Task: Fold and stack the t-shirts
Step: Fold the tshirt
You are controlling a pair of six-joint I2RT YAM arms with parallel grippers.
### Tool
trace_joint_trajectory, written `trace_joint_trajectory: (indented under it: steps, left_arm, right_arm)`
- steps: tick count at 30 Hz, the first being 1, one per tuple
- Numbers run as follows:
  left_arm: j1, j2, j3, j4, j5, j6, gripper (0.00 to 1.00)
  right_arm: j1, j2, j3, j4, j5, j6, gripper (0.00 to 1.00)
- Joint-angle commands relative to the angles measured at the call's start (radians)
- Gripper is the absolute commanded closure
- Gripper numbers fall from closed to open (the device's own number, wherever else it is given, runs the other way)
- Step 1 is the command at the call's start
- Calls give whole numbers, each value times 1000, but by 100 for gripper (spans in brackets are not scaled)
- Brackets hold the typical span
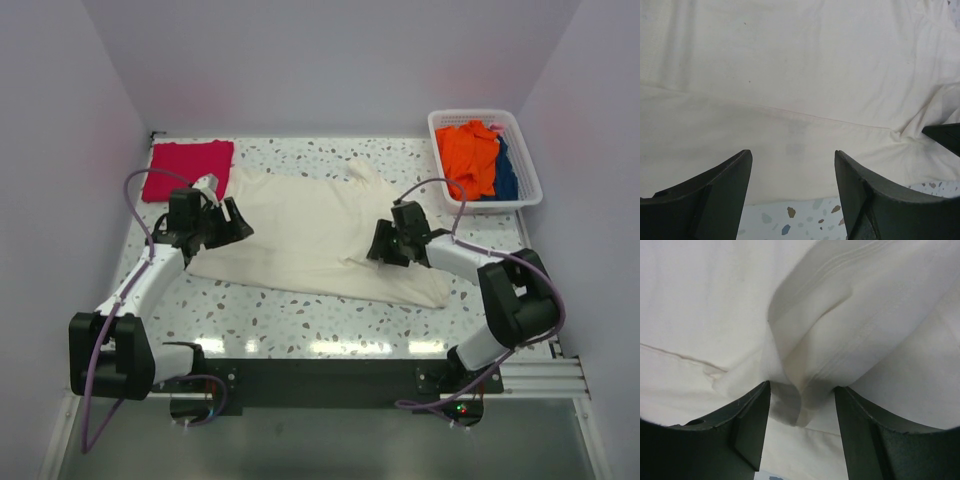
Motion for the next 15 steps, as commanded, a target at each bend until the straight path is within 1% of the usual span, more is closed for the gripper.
trace_joint_trajectory:
  steps: [1,10,15]
  left_arm:
    - [-3,-12,-14,51,15,18,28]
    - [-3,-12,-14,48,9,19,28]
    - [-3,-8,-14,50,12,18,28]
  right_arm:
    - [4,38,72,65,-30,-4,42]
    - [4,84,204,22,-62,21,42]
    - [6,123,256,36,-102,45,42]
